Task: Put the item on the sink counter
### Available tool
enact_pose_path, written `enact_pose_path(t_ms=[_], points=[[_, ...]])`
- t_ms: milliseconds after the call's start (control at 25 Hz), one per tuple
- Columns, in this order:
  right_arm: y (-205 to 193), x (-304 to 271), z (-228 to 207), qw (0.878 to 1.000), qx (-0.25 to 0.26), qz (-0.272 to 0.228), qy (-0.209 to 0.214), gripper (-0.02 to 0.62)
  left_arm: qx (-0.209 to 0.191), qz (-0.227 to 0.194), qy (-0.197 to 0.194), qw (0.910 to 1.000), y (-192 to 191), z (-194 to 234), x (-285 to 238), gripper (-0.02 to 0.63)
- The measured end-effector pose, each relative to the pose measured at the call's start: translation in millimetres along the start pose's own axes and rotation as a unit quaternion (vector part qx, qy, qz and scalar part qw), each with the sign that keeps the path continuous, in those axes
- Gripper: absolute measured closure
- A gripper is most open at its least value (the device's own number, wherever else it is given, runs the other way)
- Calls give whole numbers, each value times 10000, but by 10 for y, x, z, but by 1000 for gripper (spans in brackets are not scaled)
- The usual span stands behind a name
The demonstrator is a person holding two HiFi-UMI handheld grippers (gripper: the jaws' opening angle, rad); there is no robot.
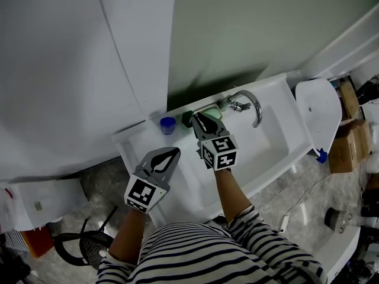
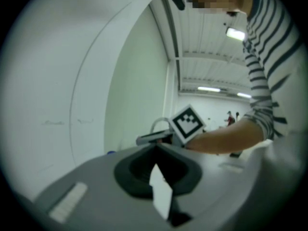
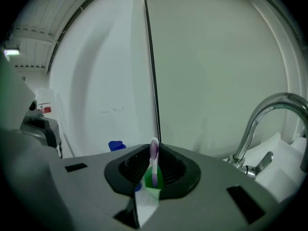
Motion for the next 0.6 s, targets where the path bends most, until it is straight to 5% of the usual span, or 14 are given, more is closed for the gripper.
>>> enact_pose_path(t_ms=[600], points=[[-36, -75, -39, 9999, 91, 25, -99, 541, -72, 21, 54, 10000, 35, -37, 149, 598]])
Point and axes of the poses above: the fingertips, and each gripper's own axes: x backward along the fingers, z to its left, y out of its top, the point moved 2 cm from there along x, backward along the fingers, and after that the axes turned 15 degrees about -x, right-handed, at the moved point
